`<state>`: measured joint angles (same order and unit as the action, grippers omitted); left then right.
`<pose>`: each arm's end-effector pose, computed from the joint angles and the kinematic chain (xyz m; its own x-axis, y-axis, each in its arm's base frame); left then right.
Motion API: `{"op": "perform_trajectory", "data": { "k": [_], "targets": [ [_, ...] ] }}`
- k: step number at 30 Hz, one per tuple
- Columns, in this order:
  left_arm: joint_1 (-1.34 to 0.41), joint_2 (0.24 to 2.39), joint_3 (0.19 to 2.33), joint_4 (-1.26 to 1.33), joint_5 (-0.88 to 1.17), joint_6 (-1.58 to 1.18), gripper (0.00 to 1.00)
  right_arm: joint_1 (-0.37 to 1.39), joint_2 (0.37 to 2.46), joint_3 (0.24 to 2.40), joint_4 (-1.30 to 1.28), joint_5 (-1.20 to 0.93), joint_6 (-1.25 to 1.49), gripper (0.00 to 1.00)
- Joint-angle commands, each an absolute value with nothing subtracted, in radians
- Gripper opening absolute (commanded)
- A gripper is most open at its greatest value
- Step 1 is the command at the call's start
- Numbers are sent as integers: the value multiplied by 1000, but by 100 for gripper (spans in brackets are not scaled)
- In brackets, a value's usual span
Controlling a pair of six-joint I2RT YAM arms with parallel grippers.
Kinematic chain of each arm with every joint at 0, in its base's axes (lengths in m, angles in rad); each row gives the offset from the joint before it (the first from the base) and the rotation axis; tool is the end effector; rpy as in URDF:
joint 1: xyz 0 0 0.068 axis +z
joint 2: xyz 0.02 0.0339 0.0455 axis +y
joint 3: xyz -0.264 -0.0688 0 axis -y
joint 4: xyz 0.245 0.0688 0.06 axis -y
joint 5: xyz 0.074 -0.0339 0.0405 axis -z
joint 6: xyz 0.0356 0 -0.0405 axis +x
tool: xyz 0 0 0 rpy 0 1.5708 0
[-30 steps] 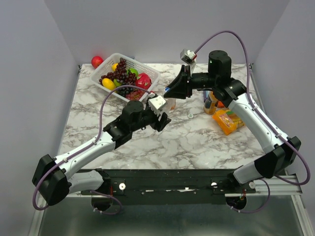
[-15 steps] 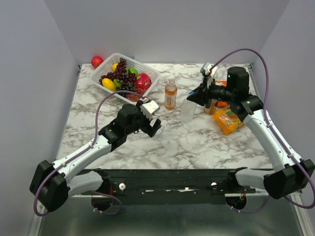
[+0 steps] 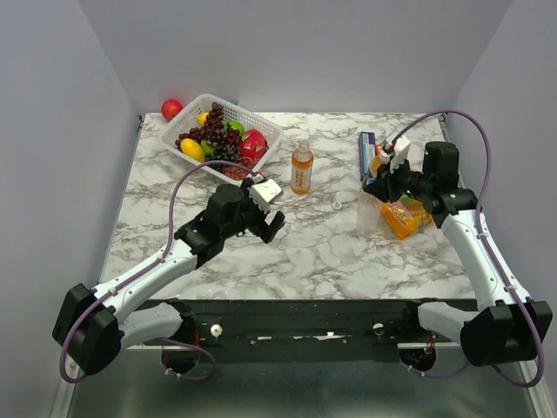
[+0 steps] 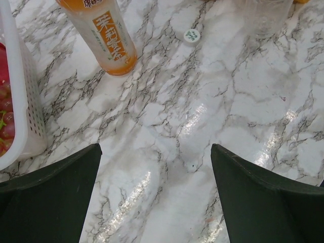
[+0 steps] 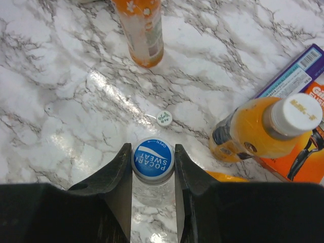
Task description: Screw on the bottle caps
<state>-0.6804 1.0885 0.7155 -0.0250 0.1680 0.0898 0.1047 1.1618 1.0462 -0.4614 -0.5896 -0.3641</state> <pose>0.1891 -0.1607 0.2717 -0.2337 0.3029 -0.9239 0.7641 0.6448 0.0181 0.2487 0.0460 0.3306 -0.3110 -0.3303 -0.8912 -0.7074 0.7066 -0.0150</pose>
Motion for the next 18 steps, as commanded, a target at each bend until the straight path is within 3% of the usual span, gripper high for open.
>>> {"op": "perform_trajectory", "data": {
  "k": [1,13,18],
  "targets": [
    [-673,1095,712,-9,172,103,99,72,1101,982,-428,-581,-388,8],
    [-672,1120,730,-15,198,104,99,-20,1005,844,-316,-658,-301,13],
    [-672,1126,738,-17,202,103,99,-25,991,812,-273,-634,-298,29]
  ]
}}
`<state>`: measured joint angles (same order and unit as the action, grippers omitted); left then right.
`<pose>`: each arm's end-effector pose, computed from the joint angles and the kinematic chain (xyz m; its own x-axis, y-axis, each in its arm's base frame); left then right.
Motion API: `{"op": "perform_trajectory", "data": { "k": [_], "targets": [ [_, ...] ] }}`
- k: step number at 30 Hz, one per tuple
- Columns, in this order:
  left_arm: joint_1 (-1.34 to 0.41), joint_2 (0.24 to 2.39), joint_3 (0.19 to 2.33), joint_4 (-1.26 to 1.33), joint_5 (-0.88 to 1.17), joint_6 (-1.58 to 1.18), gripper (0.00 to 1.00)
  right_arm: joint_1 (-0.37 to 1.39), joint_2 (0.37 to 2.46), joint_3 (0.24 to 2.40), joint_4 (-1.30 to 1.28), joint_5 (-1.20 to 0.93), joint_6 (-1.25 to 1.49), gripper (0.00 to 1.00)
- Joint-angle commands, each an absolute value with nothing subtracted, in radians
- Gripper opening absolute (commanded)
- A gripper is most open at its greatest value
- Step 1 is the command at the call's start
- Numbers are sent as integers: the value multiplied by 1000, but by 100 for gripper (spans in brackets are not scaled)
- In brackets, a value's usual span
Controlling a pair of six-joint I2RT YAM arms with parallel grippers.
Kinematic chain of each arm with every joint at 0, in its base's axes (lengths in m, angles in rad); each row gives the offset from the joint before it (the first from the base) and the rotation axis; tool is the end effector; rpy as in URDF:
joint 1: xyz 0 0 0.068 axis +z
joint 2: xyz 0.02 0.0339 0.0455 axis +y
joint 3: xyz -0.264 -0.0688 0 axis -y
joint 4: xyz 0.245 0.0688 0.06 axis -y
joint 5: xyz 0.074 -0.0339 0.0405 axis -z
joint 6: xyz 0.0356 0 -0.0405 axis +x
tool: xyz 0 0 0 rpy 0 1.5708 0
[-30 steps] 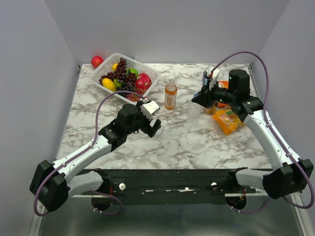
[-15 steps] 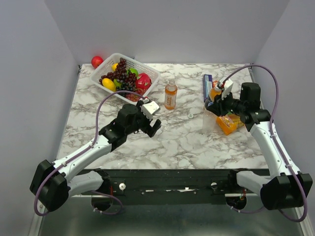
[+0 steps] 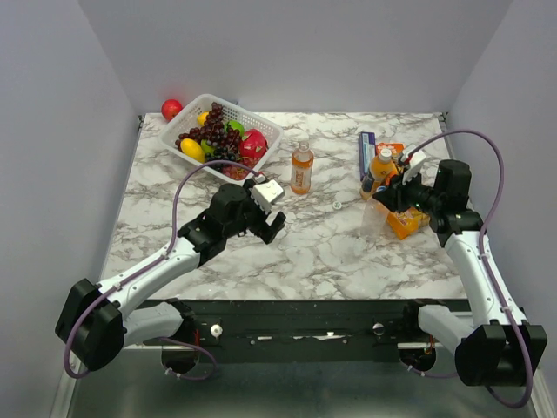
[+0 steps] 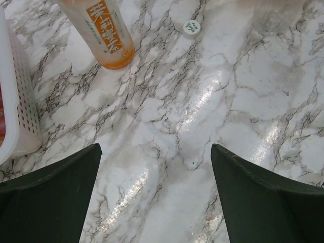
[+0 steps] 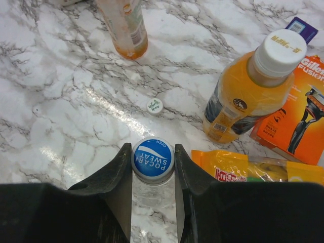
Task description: Screw on the bottle caps
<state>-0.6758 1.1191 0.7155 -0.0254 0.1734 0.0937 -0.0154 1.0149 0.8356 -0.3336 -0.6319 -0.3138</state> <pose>0.1934 -0.1629 0.2646 -0.2540 0.3218 -0.9121 0.7657 0.6431 0.0136 0.2223 0.0176 0.3027 -0.3117 -0.2443 -0.9182 -0.6291 0.7773 0.0067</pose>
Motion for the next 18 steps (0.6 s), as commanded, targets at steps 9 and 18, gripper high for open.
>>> {"op": "perform_trajectory", "data": {
  "k": [9,18],
  "targets": [
    [-673,1132,741,-15,207,107,99,-25,960,776,-256,-623,-301,46],
    [-673,1144,732,21,213,106,99,-25,948,776,-256,-584,-282,63]
  ]
}}
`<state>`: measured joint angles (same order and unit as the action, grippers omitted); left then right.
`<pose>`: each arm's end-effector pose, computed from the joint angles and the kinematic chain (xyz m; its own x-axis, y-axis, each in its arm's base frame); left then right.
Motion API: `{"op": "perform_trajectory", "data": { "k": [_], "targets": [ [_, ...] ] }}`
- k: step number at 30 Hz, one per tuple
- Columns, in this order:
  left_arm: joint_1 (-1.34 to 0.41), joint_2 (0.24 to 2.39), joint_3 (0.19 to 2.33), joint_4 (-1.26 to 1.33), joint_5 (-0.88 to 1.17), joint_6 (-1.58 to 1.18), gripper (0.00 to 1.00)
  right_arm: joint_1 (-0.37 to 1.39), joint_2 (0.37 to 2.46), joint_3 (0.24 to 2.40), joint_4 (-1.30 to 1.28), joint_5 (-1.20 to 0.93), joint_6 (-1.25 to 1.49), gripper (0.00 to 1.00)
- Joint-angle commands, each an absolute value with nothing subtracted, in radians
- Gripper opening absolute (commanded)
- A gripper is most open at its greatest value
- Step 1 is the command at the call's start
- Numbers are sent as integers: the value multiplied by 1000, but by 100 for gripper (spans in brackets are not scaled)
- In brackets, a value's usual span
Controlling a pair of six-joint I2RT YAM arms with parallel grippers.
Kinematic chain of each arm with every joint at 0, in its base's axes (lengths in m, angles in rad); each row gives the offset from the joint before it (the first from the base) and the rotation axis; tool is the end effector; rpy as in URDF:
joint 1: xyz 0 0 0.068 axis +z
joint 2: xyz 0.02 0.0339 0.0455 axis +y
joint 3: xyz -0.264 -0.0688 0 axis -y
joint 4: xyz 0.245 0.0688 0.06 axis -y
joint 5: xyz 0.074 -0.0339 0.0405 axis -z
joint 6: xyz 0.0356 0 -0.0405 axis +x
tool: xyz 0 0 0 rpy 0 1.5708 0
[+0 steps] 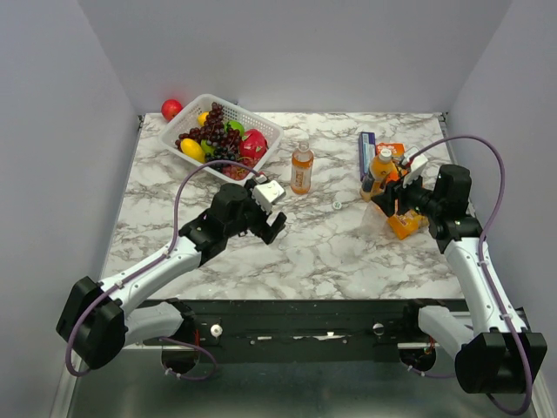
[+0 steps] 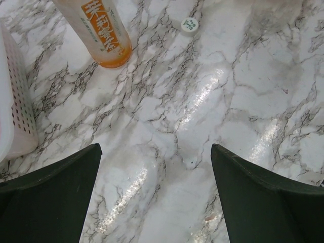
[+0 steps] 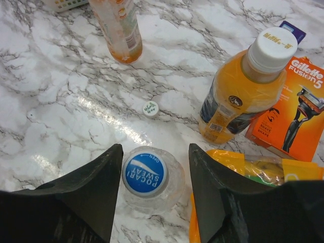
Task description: Screw on the bottle caps
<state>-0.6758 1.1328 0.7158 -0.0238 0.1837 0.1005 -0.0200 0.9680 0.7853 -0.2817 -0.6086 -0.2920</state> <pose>0.1948 -0.1645 0.2617 -0.2566 0.3321 -0.9077 0.7735 0.6336 0.0132 0.2148 0.0161 0.2992 -0.2864 -0.2305 -0.9300 -0.6026 0.7979 -0.0122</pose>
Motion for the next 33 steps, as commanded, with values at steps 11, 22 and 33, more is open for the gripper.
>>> {"op": "perform_trajectory", "data": {
  "k": [11,22,33],
  "targets": [
    [-673,1300,738,276,124,130,99,-25,936,898,-317,-626,-271,67],
    [-666,1704,957,563,31,77,99,-25,897,1135,-466,-634,-179,85],
    [-657,1928,1160,615,8,43,98,-25,882,1184,-518,-617,-156,85]
  ]
}}
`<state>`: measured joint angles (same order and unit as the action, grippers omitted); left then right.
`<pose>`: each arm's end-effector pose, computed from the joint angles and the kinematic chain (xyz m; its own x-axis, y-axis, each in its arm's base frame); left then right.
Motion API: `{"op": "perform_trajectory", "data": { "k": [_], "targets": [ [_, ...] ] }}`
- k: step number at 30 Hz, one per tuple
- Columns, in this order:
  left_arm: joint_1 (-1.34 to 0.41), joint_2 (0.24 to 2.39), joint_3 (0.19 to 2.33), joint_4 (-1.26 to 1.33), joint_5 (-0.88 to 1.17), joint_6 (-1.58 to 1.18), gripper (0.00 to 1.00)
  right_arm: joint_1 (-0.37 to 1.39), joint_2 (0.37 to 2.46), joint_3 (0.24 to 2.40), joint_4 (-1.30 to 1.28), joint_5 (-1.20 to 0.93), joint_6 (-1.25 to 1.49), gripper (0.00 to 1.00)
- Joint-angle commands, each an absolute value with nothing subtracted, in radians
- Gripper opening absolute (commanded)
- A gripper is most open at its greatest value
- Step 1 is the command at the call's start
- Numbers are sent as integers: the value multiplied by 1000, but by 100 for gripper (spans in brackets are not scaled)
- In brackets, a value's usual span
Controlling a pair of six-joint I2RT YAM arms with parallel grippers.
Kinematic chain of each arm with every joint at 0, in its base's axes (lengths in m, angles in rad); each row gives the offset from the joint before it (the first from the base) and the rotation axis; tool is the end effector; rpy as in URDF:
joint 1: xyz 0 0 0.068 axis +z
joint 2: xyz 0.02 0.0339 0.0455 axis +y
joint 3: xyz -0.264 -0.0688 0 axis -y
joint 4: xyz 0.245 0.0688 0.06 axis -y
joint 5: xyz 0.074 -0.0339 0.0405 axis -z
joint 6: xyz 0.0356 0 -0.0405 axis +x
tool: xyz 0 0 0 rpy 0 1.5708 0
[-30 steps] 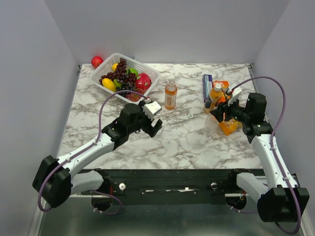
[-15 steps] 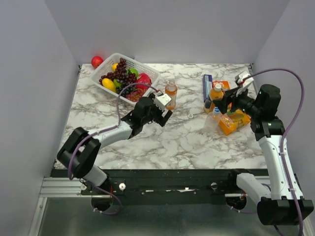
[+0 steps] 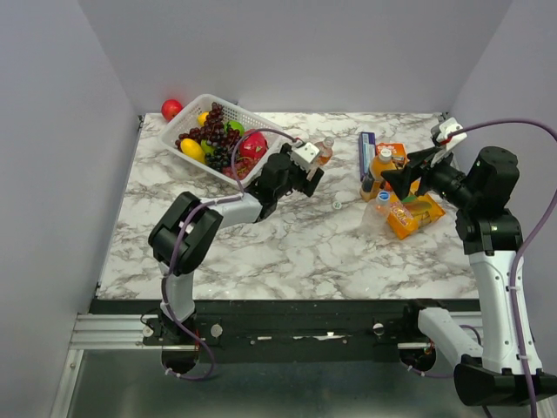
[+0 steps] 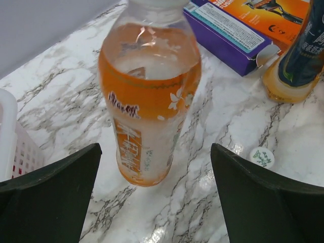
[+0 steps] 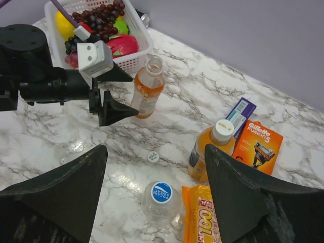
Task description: Screw on the bottle caps
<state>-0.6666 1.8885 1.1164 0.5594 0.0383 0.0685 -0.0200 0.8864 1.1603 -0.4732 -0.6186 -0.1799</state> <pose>0.3347 -0.2651 0.2132 -0.1212 0.1824 -0.9757 0.6571 0.7515 0.0588 0.1741 0.0172 0.4217 -0.0960 -0.1439 -0.9849 -0.5785 0.8133 -0.0624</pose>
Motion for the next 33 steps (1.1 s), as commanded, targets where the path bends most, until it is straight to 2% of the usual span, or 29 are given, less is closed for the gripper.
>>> {"op": "perform_trajectory", "data": {
  "k": [1,6,9,16,17,19,20,22,23,24,26,33],
  "targets": [
    [-657,1931,1158,618,8,44,97,-25,888,1184,-517,-615,-153,85],
    [-647,1976,1181,649,-11,64,95,-25,908,1189,-509,-615,-143,85],
    [-628,2031,1311,562,-2,66,96,-25,919,1196,-511,-614,-140,85],
    [-530,2013,1430,341,365,139,98,-25,925,1201,-508,-630,-146,85],
    [-516,2010,1462,257,505,205,98,-25,927,1192,-502,-632,-135,84],
    [-470,2029,1534,119,633,288,98,-25,930,1184,-485,-638,-124,85],
    [-460,2043,1646,-82,747,360,98,-25,933,1180,-479,-647,-114,85],
    [-449,2114,1776,-290,800,548,98,-25,942,1178,-463,-656,-103,84],
    [-446,2143,1902,-475,817,610,98,-25,946,1178,-459,-666,-92,85],
    [-448,2196,1958,-555,834,727,98,-25,953,1178,-448,-669,-86,85],
    [-459,2242,2079,-683,836,782,98,-25,968,1181,-440,-676,-75,85],
    [-515,2371,2195,-715,733,830,98,-25,968,1184,-445,-680,-69,85]
  ]
}}
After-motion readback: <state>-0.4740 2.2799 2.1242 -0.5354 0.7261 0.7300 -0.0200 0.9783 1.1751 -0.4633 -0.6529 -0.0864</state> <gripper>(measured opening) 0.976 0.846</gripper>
